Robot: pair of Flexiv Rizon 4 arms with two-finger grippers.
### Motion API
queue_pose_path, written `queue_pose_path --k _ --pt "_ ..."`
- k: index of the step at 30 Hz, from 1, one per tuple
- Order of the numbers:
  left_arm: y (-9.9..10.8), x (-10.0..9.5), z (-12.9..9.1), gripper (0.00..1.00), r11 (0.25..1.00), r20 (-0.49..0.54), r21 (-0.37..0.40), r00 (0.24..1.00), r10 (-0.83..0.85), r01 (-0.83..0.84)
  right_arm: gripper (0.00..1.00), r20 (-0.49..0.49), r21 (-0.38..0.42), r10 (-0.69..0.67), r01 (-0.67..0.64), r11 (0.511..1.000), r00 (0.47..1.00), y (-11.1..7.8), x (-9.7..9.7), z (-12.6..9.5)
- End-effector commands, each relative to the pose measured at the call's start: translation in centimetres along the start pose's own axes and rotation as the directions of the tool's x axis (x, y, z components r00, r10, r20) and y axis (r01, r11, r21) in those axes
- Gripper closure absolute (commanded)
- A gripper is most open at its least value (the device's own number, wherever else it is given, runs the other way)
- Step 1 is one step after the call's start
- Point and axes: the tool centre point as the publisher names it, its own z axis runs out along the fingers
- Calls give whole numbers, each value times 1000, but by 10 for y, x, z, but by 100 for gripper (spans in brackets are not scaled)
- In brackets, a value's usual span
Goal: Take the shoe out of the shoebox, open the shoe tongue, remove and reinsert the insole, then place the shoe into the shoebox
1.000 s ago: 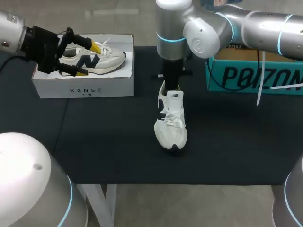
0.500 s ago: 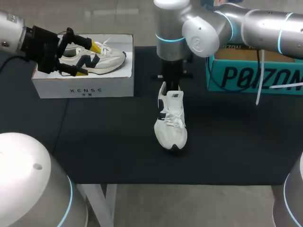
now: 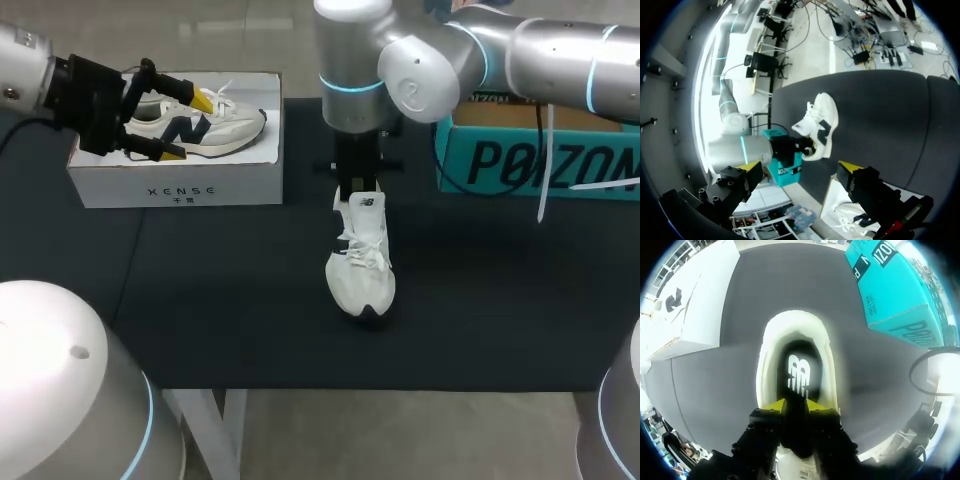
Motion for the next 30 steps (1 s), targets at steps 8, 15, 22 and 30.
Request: queue_pose_path --k 8,15,22,30 --pt "1 -1 0 0 1000 -3 0 1000 0 0 0 -11 21 12 -12 1000 1000 -2 0 3" --pt "1 -1 0 0 1000 -3 0 1000 0 0 0 -19 25 11 -10 1000 1000 -8 0 -3" --pt "1 -1 0 0 1000 -3 0 1000 0 0 0 -26 14 22 -22 1000 999 -18 -1 -12" --pt "1 -1 0 0 1000 -3 0 1000 0 0 0 -36 8 31 -30 1000 999 -34 1 -20"
